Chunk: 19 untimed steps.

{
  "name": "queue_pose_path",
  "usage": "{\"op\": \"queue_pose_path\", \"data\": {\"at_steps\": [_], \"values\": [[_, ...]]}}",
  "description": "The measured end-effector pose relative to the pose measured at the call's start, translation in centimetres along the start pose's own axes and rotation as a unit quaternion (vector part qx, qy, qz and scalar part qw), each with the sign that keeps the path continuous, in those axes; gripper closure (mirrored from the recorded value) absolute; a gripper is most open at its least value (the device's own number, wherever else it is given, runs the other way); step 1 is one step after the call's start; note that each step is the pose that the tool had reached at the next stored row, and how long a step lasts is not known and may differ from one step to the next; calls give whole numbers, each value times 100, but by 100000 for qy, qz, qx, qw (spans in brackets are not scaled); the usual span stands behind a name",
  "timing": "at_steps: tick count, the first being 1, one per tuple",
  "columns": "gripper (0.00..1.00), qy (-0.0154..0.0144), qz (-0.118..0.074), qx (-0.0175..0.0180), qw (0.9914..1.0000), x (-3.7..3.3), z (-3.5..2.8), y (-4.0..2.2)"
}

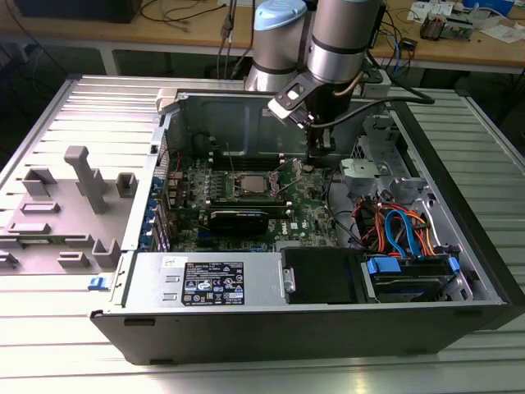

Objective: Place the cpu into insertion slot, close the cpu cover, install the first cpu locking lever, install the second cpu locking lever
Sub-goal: 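Close the cpu cover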

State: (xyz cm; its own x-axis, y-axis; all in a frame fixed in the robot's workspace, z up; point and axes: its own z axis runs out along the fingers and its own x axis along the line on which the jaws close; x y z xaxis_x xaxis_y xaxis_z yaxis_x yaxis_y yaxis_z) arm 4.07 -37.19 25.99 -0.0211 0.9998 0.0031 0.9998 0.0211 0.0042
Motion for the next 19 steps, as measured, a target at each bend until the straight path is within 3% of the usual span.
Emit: {"op": "queue_pose_path", "data": {"at_steps": [9,19], "values": [[89,70,-225,38,100000,0,136,-1],[89,75,-235,42,100000,3,134,-91]]}}
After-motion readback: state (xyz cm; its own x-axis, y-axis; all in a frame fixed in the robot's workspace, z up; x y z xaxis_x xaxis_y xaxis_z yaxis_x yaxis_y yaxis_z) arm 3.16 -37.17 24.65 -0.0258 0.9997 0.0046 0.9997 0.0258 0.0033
